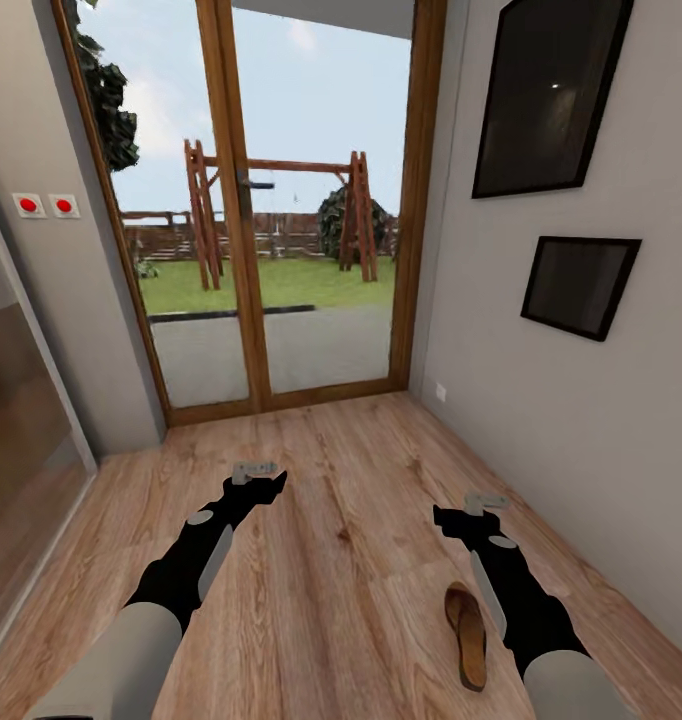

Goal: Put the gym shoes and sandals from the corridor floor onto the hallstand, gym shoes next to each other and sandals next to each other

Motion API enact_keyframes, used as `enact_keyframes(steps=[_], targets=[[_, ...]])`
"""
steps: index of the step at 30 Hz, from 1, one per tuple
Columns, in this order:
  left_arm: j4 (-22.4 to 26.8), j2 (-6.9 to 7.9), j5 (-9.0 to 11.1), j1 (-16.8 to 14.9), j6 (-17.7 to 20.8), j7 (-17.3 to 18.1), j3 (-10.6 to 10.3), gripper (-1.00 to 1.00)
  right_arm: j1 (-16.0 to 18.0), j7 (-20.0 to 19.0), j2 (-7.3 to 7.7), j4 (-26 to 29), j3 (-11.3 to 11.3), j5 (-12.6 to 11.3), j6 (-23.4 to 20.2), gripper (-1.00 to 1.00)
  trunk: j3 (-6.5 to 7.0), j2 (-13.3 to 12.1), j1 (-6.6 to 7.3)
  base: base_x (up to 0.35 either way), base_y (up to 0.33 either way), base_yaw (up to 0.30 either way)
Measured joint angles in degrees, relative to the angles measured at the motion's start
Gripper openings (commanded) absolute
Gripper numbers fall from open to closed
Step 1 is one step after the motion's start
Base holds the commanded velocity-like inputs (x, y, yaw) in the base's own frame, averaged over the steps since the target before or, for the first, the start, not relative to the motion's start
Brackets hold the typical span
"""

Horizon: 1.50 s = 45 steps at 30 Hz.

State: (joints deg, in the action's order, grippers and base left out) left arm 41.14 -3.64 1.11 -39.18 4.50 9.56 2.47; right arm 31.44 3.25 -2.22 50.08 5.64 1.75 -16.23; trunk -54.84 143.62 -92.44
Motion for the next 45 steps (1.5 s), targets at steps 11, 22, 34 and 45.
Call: enact_keyframes(steps=[11,22,34,45], targets=[[0.07,-0.34,-0.05,0.0,-0.01,-0.02,0.0,1.0,0.0,0.18,0.07,0.07,0.31,0.12,0.04,1.0,0.0,0.0,-0.02,0.018,0.001,0.0],[0.07,-0.35,-0.08,0.01,0.01,-0.02,0.0,1.0,0.0,0.23,0.0,0.09,0.4,0.08,0.04,1.0,-0.97,0.04,-0.12,0.0,0.0,0.014],[0.08,-0.35,-0.07,0.01,0.01,-0.03,0.0,1.0,0.01,0.38,0.01,0.12,0.49,0.08,0.05,1.0,-4.57,0.21,-0.43,0.0,0.0,0.11],[0.07,-0.35,-0.06,0.0,0.0,-0.02,0.0,1.0,0.0,0.4,0.01,0.17,0.55,0.03,0.04,1.0,-7.99,0.36,-0.72,0.0,0.0,0.095]])
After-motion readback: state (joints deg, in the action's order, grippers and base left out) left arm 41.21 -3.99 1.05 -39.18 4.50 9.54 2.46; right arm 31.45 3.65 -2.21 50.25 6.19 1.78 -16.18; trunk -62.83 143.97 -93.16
